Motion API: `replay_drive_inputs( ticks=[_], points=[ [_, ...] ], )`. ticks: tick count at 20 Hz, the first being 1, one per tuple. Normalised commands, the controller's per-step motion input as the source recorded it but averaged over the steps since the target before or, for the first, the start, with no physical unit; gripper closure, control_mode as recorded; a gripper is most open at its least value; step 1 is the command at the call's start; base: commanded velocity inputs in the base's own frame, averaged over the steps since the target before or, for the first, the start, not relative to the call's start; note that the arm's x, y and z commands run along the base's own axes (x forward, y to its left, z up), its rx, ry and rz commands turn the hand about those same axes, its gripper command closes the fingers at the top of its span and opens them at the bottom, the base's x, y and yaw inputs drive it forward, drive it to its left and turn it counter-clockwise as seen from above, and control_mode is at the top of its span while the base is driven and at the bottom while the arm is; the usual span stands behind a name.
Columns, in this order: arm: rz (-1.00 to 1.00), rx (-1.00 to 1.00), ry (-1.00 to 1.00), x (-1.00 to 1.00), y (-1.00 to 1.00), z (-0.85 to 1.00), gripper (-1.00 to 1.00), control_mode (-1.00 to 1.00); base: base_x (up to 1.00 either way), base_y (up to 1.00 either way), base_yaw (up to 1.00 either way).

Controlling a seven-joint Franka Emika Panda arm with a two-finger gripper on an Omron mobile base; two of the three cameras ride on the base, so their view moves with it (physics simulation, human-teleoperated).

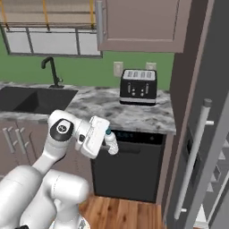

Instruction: Take the bottled waters from the counter and place them in the freezer to freeze. Close the freezer door after placing the bottles.

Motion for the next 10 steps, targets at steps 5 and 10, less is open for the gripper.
replay_drive_inputs(
  ticks=[5,10],
  points=[
    [0.00,0.00,0.00,0.00,0.00,0.00,1.00,1.00,-1.00,0.00,-0.69],
    [0.00,0.00,0.00,0.00,0.00,0.00,1.00,1.00,-0.86,-0.23,-0.66]
  ],
)
